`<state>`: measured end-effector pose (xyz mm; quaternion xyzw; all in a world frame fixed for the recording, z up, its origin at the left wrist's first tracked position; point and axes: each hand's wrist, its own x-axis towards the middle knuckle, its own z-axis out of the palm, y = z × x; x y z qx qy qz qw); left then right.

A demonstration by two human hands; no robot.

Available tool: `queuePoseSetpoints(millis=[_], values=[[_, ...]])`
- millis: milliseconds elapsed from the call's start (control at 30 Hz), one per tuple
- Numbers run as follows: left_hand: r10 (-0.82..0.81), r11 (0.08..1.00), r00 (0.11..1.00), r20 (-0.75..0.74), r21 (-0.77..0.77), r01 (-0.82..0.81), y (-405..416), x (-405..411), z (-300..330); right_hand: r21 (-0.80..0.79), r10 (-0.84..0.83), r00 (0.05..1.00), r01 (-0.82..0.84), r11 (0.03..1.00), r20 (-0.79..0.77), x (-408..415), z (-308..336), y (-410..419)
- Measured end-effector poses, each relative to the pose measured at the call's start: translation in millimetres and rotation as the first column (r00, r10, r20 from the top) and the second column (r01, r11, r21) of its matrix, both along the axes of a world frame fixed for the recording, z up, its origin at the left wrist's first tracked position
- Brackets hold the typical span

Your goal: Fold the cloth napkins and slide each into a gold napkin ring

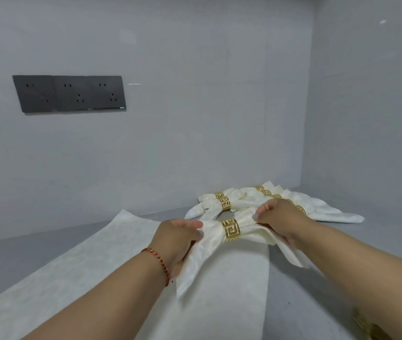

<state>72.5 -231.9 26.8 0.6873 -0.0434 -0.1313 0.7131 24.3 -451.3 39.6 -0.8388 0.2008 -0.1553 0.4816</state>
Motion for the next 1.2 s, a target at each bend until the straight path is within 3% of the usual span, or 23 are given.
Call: queuePoseSetpoints(millis=[333, 433, 500, 633, 767, 1000, 1200], values=[[0.108, 0.989, 0.991, 0.077, 0.092, -0.115, -85.5, 111.7, -28.0, -0.017, -0.027, 0.995, 0.025, 1.0, -0.095, 112.0, 0.5, -49.8], [0.113, 0.994, 0.993, -0.045, 0.001, -0.113, -101.6, 126.2, -36.4, -0.074, -0.02, 0.993, 0.011, 0.997, -0.114, 130.5, -5.2, -51.4], [0.129, 0.991, 0.991, -0.027, 0.037, -0.128, -109.0, 130.8, -42.9, -0.127, -0.027, 0.992, 0.012, 0.992, -0.12, 138.2, -9.2, -52.0], [0.137, 0.975, 0.985, 0.104, 0.162, -0.152, -115.4, 137.3, -55.1, -0.197, -0.025, 0.99, -0.004, 0.98, -0.141, 144.5, -21.1, -56.7], [0.202, 0.966, 0.977, 0.069, 0.15, -0.21, -116.7, 137.8, -59.2, -0.279, -0.013, 0.99, -0.027, 0.96, -0.142, 144.1, -27.4, -59.5], [0.136, 0.958, 0.99, 0.046, 0.248, -0.143, -109.2, 139.1, -56.9, -0.393, 0.04, 0.961, -0.15, 0.907, -0.275, 140.0, -17.6, -57.5], [0.125, 0.97, 0.991, 0.049, 0.205, -0.132, -97.4, 133.3, -40.0, -0.459, 0.005, 0.987, -0.08, 0.885, -0.162, 133.0, -4.0, -53.8]])
